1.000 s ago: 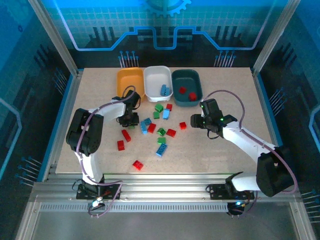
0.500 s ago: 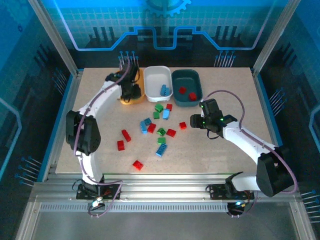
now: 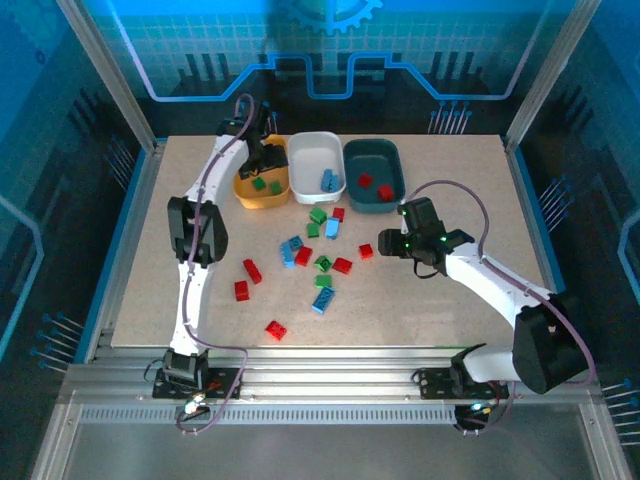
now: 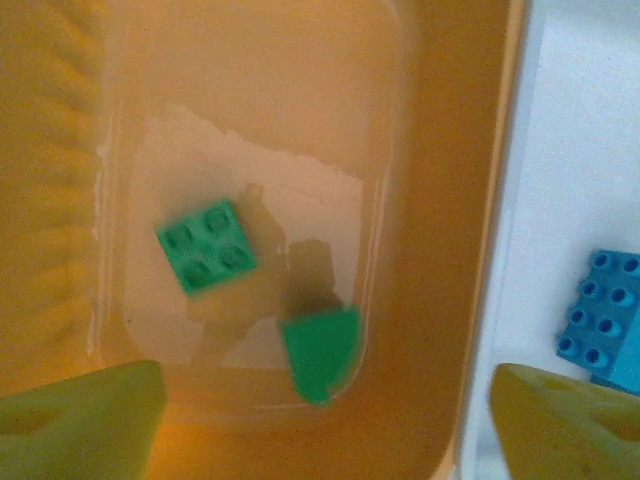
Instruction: Sort the legos into containers by color
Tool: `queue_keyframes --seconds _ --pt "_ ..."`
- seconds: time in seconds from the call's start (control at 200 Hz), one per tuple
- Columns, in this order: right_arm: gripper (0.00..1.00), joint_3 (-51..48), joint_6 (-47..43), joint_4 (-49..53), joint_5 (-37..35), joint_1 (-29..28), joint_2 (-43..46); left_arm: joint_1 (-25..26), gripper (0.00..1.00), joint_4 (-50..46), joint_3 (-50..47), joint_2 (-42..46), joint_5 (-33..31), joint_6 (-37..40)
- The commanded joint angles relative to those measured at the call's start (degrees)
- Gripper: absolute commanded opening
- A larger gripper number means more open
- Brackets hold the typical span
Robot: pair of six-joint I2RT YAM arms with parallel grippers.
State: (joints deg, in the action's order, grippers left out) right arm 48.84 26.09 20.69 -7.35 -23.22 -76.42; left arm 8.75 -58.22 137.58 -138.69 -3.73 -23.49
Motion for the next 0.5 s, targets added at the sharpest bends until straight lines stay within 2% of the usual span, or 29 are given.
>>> queue_keyframes --seconds 0.0,0.265,0.495 --pt "0.64 1.2 0.8 1.7 -0.1 -2.5 1.3 -0.1 0.92 2.0 -1.5 6.9 4.7 0.5" --pt "0.65 1.3 2.9 3.2 -3.6 -8.2 0.0 -0.1 0.93 16.4 -30.1 30.3 10.4 -3.7" --pt "0.63 5.4 2.1 5.0 -6.5 -9.9 -2.9 -0.1 0.93 38.3 -72.8 53.0 19.8 -15.3"
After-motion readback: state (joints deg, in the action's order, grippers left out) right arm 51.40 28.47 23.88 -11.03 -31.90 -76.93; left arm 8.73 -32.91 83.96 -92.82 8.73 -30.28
